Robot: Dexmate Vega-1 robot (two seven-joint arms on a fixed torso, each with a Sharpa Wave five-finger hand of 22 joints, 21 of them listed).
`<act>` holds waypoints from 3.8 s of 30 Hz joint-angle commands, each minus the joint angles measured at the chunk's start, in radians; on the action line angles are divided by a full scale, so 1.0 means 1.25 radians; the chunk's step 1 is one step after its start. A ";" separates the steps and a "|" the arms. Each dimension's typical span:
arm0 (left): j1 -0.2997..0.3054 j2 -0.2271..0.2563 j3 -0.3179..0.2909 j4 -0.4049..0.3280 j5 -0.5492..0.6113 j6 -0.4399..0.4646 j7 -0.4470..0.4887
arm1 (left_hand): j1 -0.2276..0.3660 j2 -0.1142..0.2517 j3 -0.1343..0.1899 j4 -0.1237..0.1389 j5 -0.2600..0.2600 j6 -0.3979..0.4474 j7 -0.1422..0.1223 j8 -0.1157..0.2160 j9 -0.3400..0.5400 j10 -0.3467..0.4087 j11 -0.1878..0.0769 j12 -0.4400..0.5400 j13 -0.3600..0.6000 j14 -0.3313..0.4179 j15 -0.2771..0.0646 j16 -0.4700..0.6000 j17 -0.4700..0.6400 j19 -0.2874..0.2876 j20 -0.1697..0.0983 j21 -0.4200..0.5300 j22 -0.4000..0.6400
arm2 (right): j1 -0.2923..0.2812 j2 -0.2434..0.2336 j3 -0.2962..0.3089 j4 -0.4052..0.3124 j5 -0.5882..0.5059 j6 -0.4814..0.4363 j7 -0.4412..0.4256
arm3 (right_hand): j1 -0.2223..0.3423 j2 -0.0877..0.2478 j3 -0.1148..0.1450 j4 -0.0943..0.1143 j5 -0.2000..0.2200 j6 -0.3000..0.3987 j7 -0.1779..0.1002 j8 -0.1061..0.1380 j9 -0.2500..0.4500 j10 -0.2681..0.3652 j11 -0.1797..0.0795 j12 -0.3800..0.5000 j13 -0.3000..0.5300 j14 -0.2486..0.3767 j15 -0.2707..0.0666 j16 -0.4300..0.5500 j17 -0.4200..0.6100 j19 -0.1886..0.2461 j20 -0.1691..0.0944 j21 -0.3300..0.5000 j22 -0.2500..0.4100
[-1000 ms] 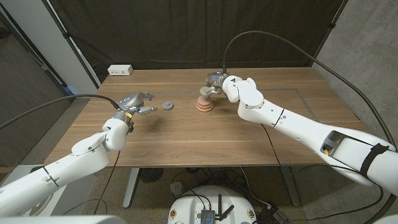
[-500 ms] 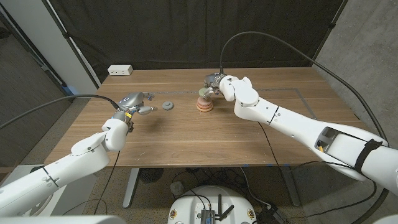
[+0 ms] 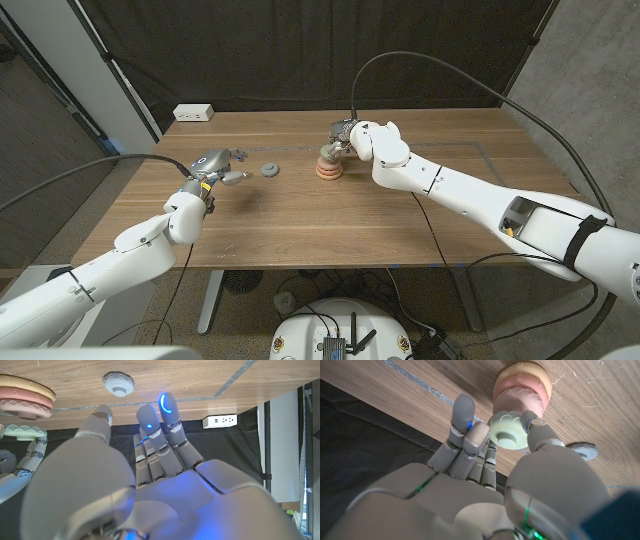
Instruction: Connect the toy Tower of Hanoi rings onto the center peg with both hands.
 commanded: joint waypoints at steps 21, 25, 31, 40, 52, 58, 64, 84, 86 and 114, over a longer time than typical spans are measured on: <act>-0.002 -0.009 -0.005 0.025 -0.011 -0.026 0.011 | 0.006 0.004 0.009 0.002 0.001 0.006 0.002 -0.003 0.004 0.007 0.000 0.000 0.003 0.009 -0.009 0.007 0.009 0.008 -0.098 0.005 0.003 | 0.051 0.043 -0.065 0.082 0.031 -0.014 -0.003 | 0.068 0.071 0.017 0.016 0.005 0.045 -0.040 -0.002 0.005 0.053 -0.047 -0.001 0.003 -0.004 -0.001 0.004 0.003 -0.003 -0.015 -0.003 -0.002; -0.003 -0.010 -0.005 0.024 -0.012 -0.025 0.009 | 0.006 0.003 0.009 0.002 0.001 0.005 0.002 -0.004 0.004 0.007 -0.001 0.000 0.003 0.009 -0.009 0.008 0.010 0.008 -0.098 0.005 0.004 | 0.052 0.041 -0.068 0.086 0.037 -0.014 -0.005 | 0.068 0.072 0.017 0.016 0.005 0.045 -0.040 -0.003 0.005 0.053 -0.047 -0.001 0.003 -0.005 -0.001 0.004 0.003 -0.003 -0.015 -0.003 -0.003; -0.003 -0.010 -0.002 0.023 -0.012 -0.024 0.008 | 0.006 0.004 0.011 0.002 0.001 0.005 0.004 -0.004 0.004 0.007 -0.001 -0.001 0.003 0.006 -0.009 0.005 0.008 0.009 -0.098 0.005 0.003 | 0.053 0.036 -0.071 0.086 0.044 -0.016 -0.006 | 0.068 0.072 0.017 0.016 0.006 0.045 -0.040 -0.003 0.005 0.054 -0.047 -0.001 0.003 -0.007 -0.001 0.003 0.002 -0.003 -0.015 -0.003 -0.003; 0.001 -0.009 -0.002 0.015 -0.010 -0.016 0.008 | 0.006 0.004 0.013 0.002 0.001 0.006 0.003 -0.005 0.004 0.012 -0.001 0.001 0.003 0.005 -0.009 0.004 0.009 0.009 -0.098 0.005 0.004 | 0.053 0.030 -0.075 0.084 0.052 -0.018 -0.009 | 0.068 0.072 0.017 0.016 0.006 0.046 -0.040 -0.004 0.006 0.054 -0.047 -0.001 0.005 -0.009 -0.001 0.002 0.001 -0.005 -0.015 -0.004 -0.004; 0.007 -0.007 -0.013 0.011 -0.011 -0.018 0.017 | 0.004 0.004 0.015 0.002 0.001 0.006 0.003 -0.006 0.005 0.008 -0.002 -0.001 0.002 0.008 -0.009 0.007 0.012 0.009 -0.098 0.005 0.003 | 0.065 0.023 -0.090 0.078 0.043 -0.018 0.005 | 0.035 0.033 -0.006 0.021 0.002 0.004 -0.033 -0.023 0.005 0.015 -0.035 -0.013 0.007 -0.014 -0.001 0.002 0.005 -0.007 -0.014 -0.002 -0.003; 0.010 -0.006 -0.018 0.009 -0.011 -0.018 0.020 | 0.003 0.003 0.016 0.002 0.000 0.006 0.003 -0.007 0.005 0.008 0.000 -0.001 0.001 0.004 -0.009 0.002 0.008 0.008 -0.098 0.004 0.002 | 0.073 0.022 -0.106 0.077 0.017 -0.026 0.018 | -0.014 -0.018 -0.028 0.027 -0.005 -0.036 -0.042 -0.041 0.006 -0.043 -0.031 -0.023 0.000 -0.031 -0.001 -0.002 0.008 -0.020 -0.015 -0.012 -0.008; 0.010 -0.005 -0.020 0.008 -0.011 -0.019 0.019 | 0.003 0.002 0.016 0.001 0.000 0.007 0.004 -0.006 0.005 0.007 -0.001 -0.001 0.001 0.007 -0.009 0.006 0.012 0.009 -0.098 0.005 0.004 | 0.076 0.022 -0.112 0.077 0.001 -0.031 0.035 | -0.036 -0.042 -0.034 0.025 -0.015 -0.085 -0.035 -0.058 0.006 -0.104 -0.024 -0.027 -0.012 -0.054 -0.001 -0.016 0.003 -0.031 -0.016 -0.023 -0.010; 0.011 -0.008 -0.020 0.001 -0.009 -0.012 0.016 | 0.001 0.004 0.019 0.002 -0.001 0.008 0.004 -0.007 0.005 0.010 0.000 0.000 0.000 0.006 -0.009 0.004 0.010 0.009 -0.098 0.005 0.003 | 0.054 -0.007 -0.085 0.031 -0.015 -0.034 0.047 | -0.060 -0.072 -0.048 0.025 -0.055 -0.186 0.000 -0.074 -0.001 -0.182 0.018 -0.024 -0.041 -0.083 -0.002 -0.044 -0.005 -0.043 -0.015 -0.036 -0.009; 0.014 -0.008 -0.022 -0.002 -0.009 -0.011 0.018 | 0.001 0.003 0.020 0.002 -0.001 0.008 0.004 -0.007 0.005 0.010 -0.001 0.001 0.002 0.011 -0.009 0.010 0.016 0.009 -0.098 0.005 0.003 | 0.047 -0.015 -0.078 0.017 -0.017 -0.037 0.045 | -0.060 -0.072 -0.048 0.025 -0.059 -0.185 0.000 -0.071 -0.001 -0.184 0.018 -0.023 -0.043 -0.088 -0.002 -0.050 -0.009 -0.044 -0.015 -0.037 -0.009; 0.045 0.018 -0.052 -0.067 0.005 0.041 0.009 | 0.002 0.002 0.023 0.001 -0.001 -0.002 0.000 -0.010 0.006 -0.003 -0.004 -0.002 0.001 0.009 -0.009 0.006 0.013 0.006 -0.099 0.004 0.002 | -0.150 -0.118 0.078 -0.179 -0.039 -0.119 -0.173 | 0.010 -0.023 -0.022 0.014 -0.077 -0.065 -0.047 -0.005 0.021 -0.071 -0.044 0.018 -0.058 -0.038 -0.002 -0.023 0.006 -0.016 -0.016 -0.031 -0.001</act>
